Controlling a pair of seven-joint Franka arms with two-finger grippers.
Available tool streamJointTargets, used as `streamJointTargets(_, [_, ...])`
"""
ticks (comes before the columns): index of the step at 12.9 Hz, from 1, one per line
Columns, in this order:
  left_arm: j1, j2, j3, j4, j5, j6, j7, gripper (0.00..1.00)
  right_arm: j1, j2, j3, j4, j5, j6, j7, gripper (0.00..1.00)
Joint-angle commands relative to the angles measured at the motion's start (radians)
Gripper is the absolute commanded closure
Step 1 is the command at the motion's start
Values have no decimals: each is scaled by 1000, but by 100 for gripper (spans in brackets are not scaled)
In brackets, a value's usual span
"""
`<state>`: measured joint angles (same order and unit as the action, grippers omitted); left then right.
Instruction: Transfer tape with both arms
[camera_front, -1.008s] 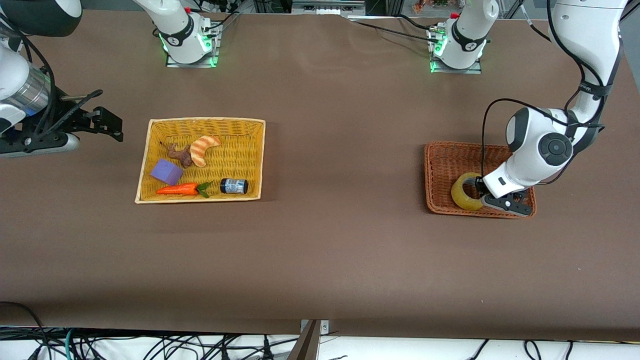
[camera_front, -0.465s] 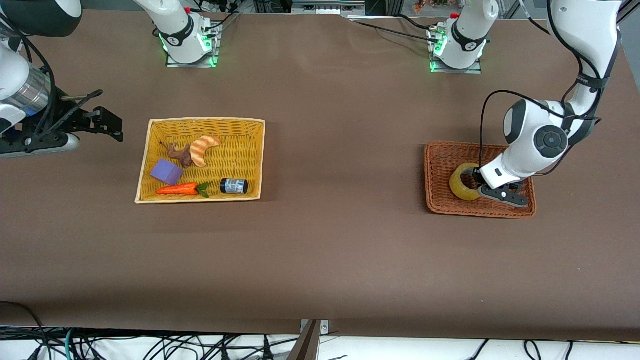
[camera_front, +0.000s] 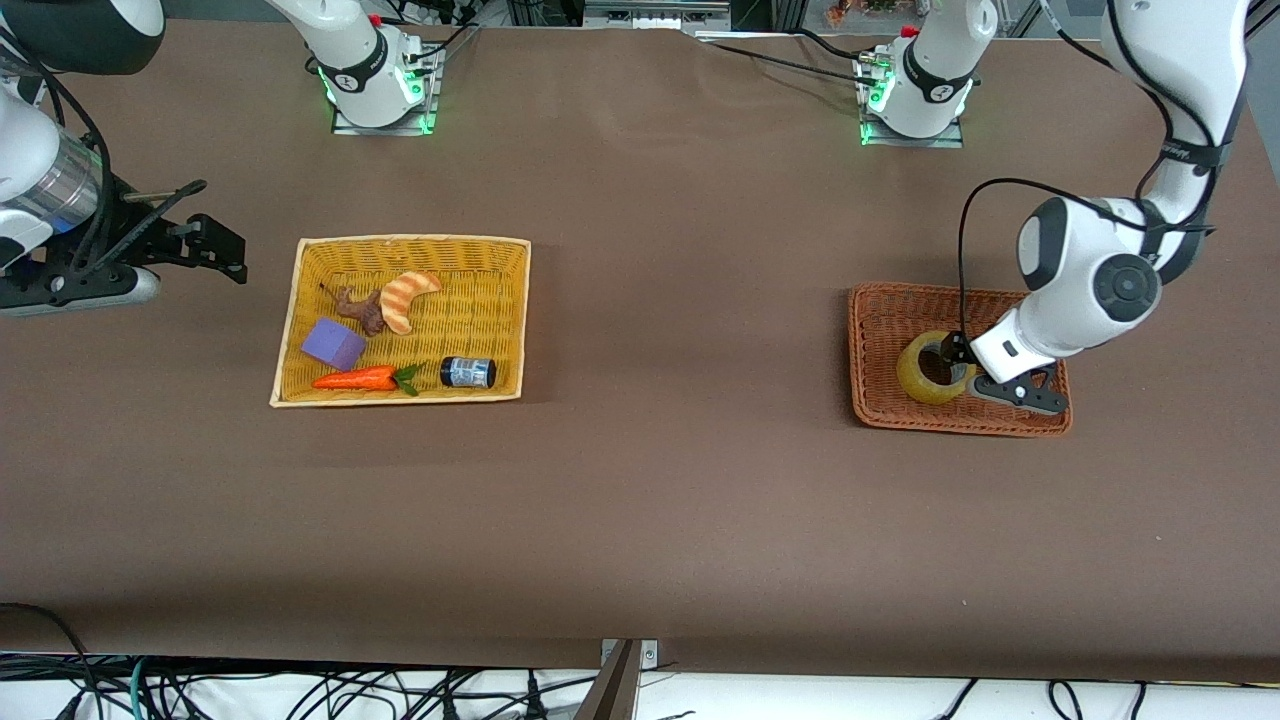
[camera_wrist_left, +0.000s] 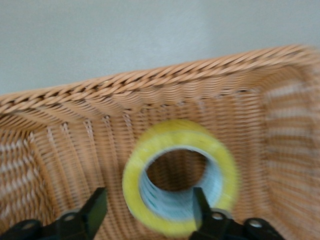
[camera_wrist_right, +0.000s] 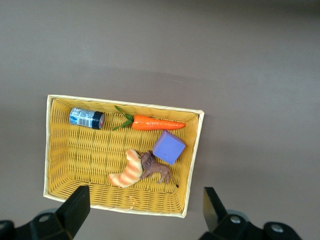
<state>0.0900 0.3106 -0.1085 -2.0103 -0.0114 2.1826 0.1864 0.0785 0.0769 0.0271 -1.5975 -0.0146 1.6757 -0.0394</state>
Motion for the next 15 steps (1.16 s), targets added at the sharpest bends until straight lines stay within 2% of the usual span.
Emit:
streamJointTargets(1, [-15, -21, 7, 314, -48, -393, -28, 0, -6, 8, 7, 21, 1, -21, -17, 0])
streamJointTargets(3, [-13, -27, 13, 479, -47, -579, -85, 0, -6, 8, 7, 21, 1, -21, -17, 0])
streamJointTargets(5, [-15, -80, 12, 556, -36, -688, -178, 0, -5, 8, 8, 19, 1, -22, -17, 0])
streamJointTargets(9, [-18, -229, 41, 542, -38, -782, -228, 0, 1, 7, 14, 21, -1, -14, -16, 0])
streamJointTargets(10, [-45, -240, 41, 541, -38, -828, -228, 0, 1, 8, 14, 21, -1, -13, -16, 0])
streamJointTargets(12, [-104, -240, 64, 544, -31, -830, -223, 0, 3, 14, 14, 22, -1, -10, -14, 0])
streamJointTargets(15, [-76, -228, 64, 544, -38, -828, -219, 0, 4, 23, 16, 25, -1, -2, -16, 0])
